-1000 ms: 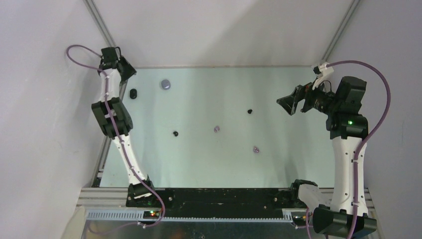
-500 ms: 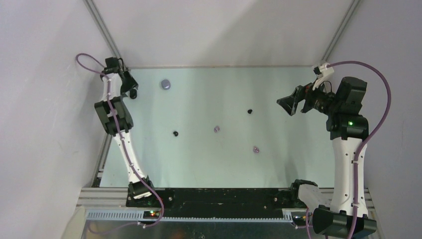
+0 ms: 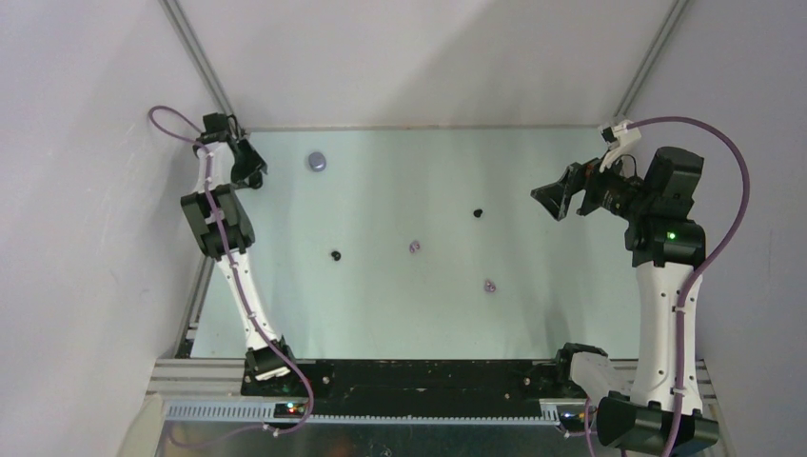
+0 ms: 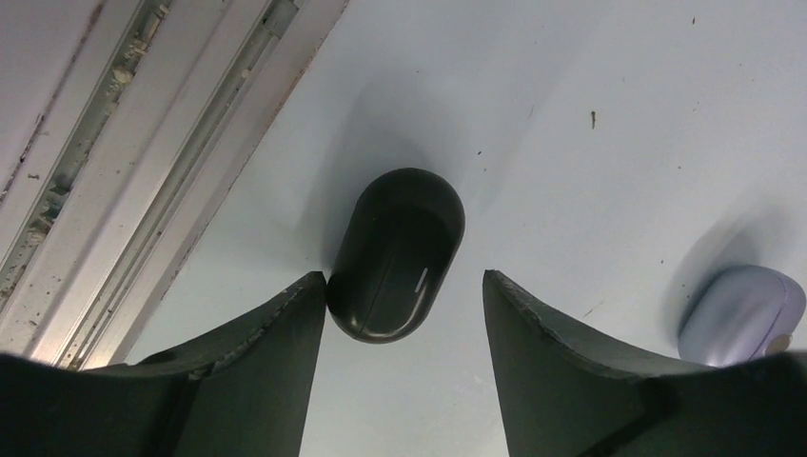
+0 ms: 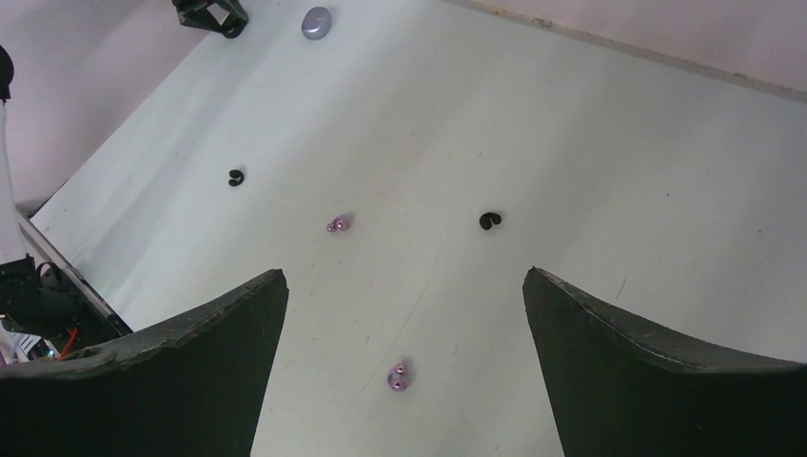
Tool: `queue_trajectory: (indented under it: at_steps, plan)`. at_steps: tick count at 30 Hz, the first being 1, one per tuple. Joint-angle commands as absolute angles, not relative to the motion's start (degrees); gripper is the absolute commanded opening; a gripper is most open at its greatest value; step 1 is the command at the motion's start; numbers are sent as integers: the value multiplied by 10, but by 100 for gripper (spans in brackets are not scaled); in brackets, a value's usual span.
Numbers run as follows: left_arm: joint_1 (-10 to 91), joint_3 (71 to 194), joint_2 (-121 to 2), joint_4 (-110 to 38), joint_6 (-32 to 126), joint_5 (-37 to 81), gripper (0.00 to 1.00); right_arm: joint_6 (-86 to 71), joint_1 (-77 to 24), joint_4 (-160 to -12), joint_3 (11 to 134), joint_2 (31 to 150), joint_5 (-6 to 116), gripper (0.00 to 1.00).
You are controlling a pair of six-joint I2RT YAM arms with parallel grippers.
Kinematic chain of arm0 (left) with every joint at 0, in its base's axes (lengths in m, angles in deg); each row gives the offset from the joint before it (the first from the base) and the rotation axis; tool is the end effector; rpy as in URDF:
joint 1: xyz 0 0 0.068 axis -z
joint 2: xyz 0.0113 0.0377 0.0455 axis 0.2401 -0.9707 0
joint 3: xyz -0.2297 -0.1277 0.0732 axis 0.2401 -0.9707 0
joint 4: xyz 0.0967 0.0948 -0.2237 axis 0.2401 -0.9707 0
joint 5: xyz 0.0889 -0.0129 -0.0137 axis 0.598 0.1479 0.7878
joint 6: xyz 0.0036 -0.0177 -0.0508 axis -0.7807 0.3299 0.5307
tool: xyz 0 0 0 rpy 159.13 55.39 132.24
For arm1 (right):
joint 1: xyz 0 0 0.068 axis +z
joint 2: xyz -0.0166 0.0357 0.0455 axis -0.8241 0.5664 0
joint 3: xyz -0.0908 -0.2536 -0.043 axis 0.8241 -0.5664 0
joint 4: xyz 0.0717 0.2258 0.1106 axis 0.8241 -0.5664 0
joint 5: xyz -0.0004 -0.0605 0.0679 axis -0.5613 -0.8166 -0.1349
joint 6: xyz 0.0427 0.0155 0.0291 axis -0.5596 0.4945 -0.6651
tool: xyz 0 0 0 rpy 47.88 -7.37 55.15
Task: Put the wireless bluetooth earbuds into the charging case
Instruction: Pick up the charging case from the corner of the board.
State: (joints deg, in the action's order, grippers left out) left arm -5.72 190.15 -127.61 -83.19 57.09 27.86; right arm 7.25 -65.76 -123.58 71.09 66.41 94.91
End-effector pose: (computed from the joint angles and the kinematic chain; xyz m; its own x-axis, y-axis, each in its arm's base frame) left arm 0.5111 0.1804 0.1765 -0.6328 -0.6163 -0.4687 -0.5872 0.7766 -0.2283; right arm 0.1866 -0.0074 0.4281 -0.2774 -0.0434 -0.9598 -0.5936 0.7932 0.1357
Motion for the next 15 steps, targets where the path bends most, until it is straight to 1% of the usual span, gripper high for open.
queue_trajectory:
  at_steps: [1, 6, 12, 15]
  plan:
    - [-57, 1893, -1264, -828, 581, 289, 66, 72, -662, -1228, 731, 664, 962, 100]
    - [-57, 1887, -1260, -822, 584, 298, 59, 72, -663, -1231, 732, 664, 964, 100]
    - [-57, 1882, -1258, -821, 585, 302, 57, 74, -662, -1235, 735, 662, 970, 100]
    - [-57, 1880, -1257, -821, 585, 303, 54, 74, -661, -1236, 737, 662, 971, 100]
